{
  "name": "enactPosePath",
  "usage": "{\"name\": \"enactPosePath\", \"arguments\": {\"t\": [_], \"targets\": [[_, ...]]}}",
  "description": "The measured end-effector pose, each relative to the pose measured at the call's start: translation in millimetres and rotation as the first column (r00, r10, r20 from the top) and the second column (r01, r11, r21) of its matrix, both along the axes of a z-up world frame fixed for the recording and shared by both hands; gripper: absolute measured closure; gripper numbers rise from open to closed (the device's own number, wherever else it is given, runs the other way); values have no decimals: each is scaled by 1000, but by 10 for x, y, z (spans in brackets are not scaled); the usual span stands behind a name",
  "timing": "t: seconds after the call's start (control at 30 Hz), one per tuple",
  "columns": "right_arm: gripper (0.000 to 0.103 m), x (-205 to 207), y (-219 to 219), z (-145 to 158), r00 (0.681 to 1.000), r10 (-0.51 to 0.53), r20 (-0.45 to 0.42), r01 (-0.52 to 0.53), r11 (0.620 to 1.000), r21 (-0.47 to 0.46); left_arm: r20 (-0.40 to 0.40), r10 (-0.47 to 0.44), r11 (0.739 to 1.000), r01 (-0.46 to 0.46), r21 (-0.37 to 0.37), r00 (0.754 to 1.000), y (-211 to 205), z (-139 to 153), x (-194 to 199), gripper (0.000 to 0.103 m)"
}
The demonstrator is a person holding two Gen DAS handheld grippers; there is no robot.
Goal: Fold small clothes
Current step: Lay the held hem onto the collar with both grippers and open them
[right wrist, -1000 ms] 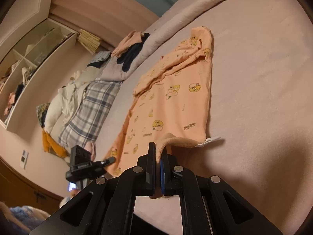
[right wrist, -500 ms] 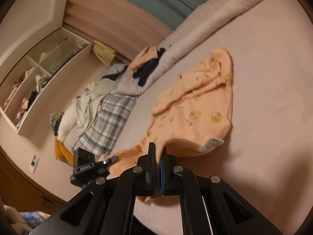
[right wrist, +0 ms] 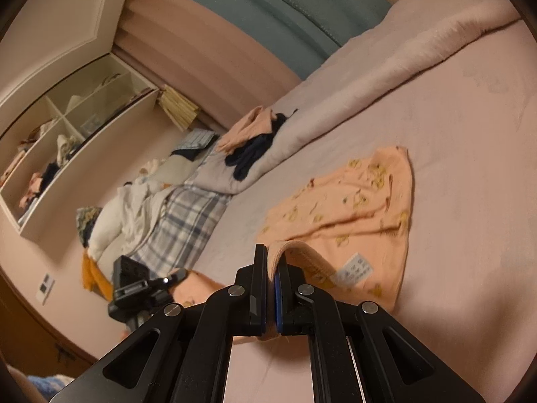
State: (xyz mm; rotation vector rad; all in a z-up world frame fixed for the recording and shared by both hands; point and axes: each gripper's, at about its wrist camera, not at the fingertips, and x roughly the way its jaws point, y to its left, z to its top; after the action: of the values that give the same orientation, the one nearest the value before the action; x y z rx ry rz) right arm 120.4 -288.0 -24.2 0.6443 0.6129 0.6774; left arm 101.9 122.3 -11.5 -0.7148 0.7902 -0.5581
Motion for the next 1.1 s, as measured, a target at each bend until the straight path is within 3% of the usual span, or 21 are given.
{"name": "enactPosePath", "arguments": {"t": [0.37, 0.47, 0.7, 0.97, 1.1], "targets": [[98, 849, -2, 39, 996, -84, -29, 82, 995, -52, -63, 59, 998, -61, -33, 996, 144, -69, 1052, 101], [98, 1073, 2, -23, 991, -112, -70, 108, 993, -55, -101, 66, 996, -71, -50, 993, 172, -131, 1392, 101], [98, 1508, -15, -172, 976, -155, -154, 144, 987, -77, -144, 98, 995, -100, -10, 985, 114, -203, 2068, 101], [98, 2068, -28, -313, 938, -196, -287, 168, 979, -119, -205, 163, 986, -155, 56, 965, 88, -411, 2513, 101], [98, 2285, -12, -486, 900, -194, -391, 157, 980, -125, -271, 191, 981, -177, 77, 943, 129, -575, 2645, 101]]}}
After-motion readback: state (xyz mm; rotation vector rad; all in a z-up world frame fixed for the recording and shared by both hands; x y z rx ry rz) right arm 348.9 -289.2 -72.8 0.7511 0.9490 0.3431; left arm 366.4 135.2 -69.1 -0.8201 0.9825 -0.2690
